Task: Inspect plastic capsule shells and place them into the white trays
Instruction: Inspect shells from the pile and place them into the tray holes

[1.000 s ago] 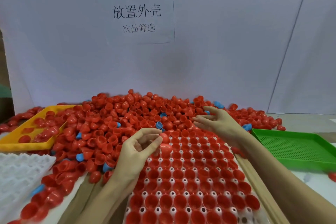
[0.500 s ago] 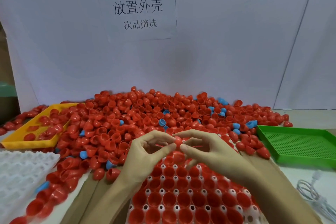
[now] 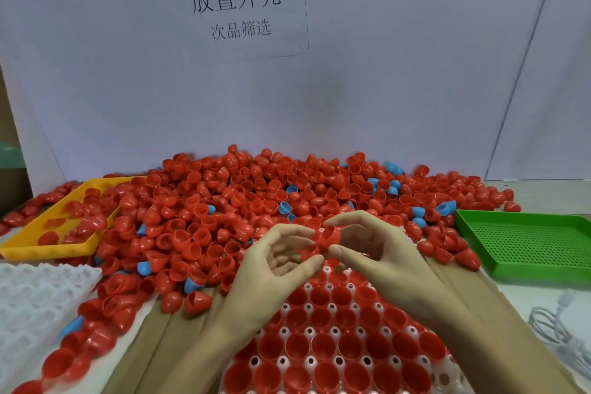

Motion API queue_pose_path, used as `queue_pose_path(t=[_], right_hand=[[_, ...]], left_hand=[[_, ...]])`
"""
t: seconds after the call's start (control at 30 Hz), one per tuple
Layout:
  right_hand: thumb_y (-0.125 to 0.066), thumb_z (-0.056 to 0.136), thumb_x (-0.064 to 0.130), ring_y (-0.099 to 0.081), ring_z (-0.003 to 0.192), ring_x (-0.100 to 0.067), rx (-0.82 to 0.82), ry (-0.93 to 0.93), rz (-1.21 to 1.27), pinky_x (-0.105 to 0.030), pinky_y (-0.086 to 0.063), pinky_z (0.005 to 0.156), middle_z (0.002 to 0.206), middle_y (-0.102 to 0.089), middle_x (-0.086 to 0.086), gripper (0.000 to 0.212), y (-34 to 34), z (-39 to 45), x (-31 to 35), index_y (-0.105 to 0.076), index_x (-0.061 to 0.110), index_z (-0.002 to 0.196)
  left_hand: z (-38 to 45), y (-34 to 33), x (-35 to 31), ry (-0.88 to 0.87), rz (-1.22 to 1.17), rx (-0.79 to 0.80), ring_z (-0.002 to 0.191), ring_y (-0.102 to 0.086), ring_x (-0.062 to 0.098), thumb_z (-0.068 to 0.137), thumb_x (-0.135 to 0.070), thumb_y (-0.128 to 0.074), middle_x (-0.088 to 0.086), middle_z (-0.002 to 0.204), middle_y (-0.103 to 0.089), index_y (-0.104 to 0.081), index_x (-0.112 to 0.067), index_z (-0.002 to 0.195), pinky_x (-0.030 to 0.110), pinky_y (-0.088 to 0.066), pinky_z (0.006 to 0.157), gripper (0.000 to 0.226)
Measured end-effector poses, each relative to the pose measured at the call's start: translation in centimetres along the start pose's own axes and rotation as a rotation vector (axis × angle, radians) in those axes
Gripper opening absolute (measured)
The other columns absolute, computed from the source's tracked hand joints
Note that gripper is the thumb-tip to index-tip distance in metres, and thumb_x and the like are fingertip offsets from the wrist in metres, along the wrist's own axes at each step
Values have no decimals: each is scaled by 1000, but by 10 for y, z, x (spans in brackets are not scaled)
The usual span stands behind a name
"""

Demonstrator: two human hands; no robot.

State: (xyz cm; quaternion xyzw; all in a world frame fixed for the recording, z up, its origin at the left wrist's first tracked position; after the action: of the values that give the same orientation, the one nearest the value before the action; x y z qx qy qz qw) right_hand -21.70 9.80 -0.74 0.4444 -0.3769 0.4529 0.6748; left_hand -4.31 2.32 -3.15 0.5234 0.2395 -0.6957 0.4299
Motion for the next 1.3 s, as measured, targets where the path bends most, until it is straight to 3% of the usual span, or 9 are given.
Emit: queue_pose_path(t=[0.17, 0.3, 0.53, 0.8, 0.93, 1.0, 1.07, 1.17, 1.3], right_hand=[[-84, 88, 23, -75, 105, -23, 53, -2, -17, -43, -62, 94, 111, -77, -4, 34, 4, -5, -1, -69, 20, 118], [-84, 87, 22, -73, 110, -23, 39, 32, 7, -42, -62, 95, 117, -75, -1, 35, 4, -8, 2, -71, 20, 120], [-80, 90, 14, -70, 117, -14, 29, 97, -3, -25, -58, 97, 123, -75, 7, 34, 8, -10, 8, -74, 22, 123], [-80, 89, 20, -71, 116, -20, 38, 79, 25, -34, -61, 96, 120, -75, 1, 32, 7, -13, 6, -74, 21, 121], [-70, 96, 24, -75, 97, -14, 30, 92, 52, -25, -61, 84, 108, -77, 0, 19, 8, -15, 11, -76, 17, 113], [-64, 99, 21, -75, 94, -19, 9, 102, 55, -28, -62, 80, 106, -78, -2, 19, 8, -15, 11, -75, 12, 112], [-66, 99, 17, -74, 100, -24, -11, 105, 40, -34, -62, 80, 108, -77, -5, 16, 7, -15, 10, -73, 12, 113], [-69, 100, 8, -70, 111, -22, -27, 126, -50, -39, -62, 87, 114, -74, 1, 20, 5, -15, 7, -71, 18, 117], [-67, 102, 8, -69, 115, -23, -9, 185, -109, -43, -60, 89, 118, -74, 5, 31, -1, -17, 8, -70, 29, 124]], left_hand=[[-3, 10, -14, -256, 306, -109, 110, -70, 16, 87, -20, -86, -12, 115, -73, -68, -36, 120, 18, -53, 92, 40], [-6, 11, -21, -354, 298, -124, 107, -71, 17, 88, -21, -85, -10, 114, -73, -70, -34, 120, 20, -54, 92, 39], [-6, 6, -24, -283, 77, -48, 113, -72, 21, 84, -20, -90, -1, 117, -75, -71, -26, 117, 21, -55, 95, 38], [-5, 7, -21, -251, -16, -52, 110, -74, 21, 81, -20, -90, 2, 113, -77, -70, -24, 114, 20, -56, 94, 39], [-3, 8, -12, -134, -81, -2, 117, -72, 18, 92, -24, -79, 1, 120, -77, -73, -29, 122, 20, -54, 99, 31], [-1, 6, -5, -49, -94, 71, 114, -72, 17, 101, -30, -70, 4, 121, -76, -73, -28, 127, 21, -53, 98, 27], [0, 0, 2, 54, -232, 175, 98, -72, 21, 108, -29, -57, 12, 113, -76, -70, -20, 133, 28, -57, 90, 30], [1, -7, 12, 233, -479, 156, 69, -61, 18, 105, -27, -54, 13, 86, -67, -66, -12, 135, 26, -53, 65, 35], [-1, -12, 20, 334, -610, 137, 61, -44, 14, 100, -28, -57, 4, 73, -48, -60, -4, 134, 24, -43, 56, 42]])
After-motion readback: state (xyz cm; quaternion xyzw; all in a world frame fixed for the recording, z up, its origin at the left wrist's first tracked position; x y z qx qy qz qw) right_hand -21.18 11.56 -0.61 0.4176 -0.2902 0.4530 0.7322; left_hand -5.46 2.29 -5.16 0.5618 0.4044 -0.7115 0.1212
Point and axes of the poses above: each hand's wrist, its own z-axis towards the middle knuckle, its own y-axis out of the back of the hand, x = y × z, the point moved 5 cm from there along z, towards the middle knuckle
